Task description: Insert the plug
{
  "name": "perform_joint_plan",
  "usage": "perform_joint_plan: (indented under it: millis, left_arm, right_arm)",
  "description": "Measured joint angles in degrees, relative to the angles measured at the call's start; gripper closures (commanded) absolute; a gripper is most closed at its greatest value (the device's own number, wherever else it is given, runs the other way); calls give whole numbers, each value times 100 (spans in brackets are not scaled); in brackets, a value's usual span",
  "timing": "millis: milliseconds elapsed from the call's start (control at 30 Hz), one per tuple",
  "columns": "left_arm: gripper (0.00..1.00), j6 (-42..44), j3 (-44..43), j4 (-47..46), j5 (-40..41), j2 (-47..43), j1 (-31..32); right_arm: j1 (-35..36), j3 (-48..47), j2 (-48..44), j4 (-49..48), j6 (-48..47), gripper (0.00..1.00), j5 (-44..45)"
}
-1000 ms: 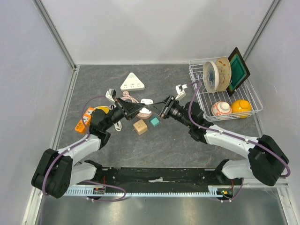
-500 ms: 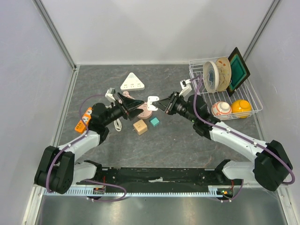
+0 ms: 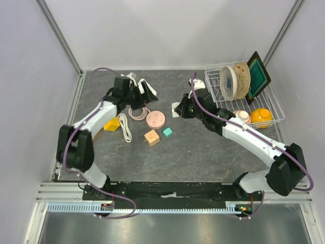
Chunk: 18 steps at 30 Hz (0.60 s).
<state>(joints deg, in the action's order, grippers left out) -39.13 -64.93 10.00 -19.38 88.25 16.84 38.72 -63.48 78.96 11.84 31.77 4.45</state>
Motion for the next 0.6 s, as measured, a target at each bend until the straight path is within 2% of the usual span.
perform_joint_plan:
  millis: [100,200,300,600]
  left_arm:
    - [5,378,-516,518,15,1023,0]
    - [5,525,-573,866,55,1569,4]
    - [5,568,-562,1119,203,1797,24]
    - [5,590,-859,1034,393,2177,177]
  right_arm:
    - [-11,0,31,203,-164,100,149]
    - [-11,0,87,295,-284,100,192]
    - [-11,0,146,334,-391,100,192]
    - [-11,2,310,354,-570,100,188]
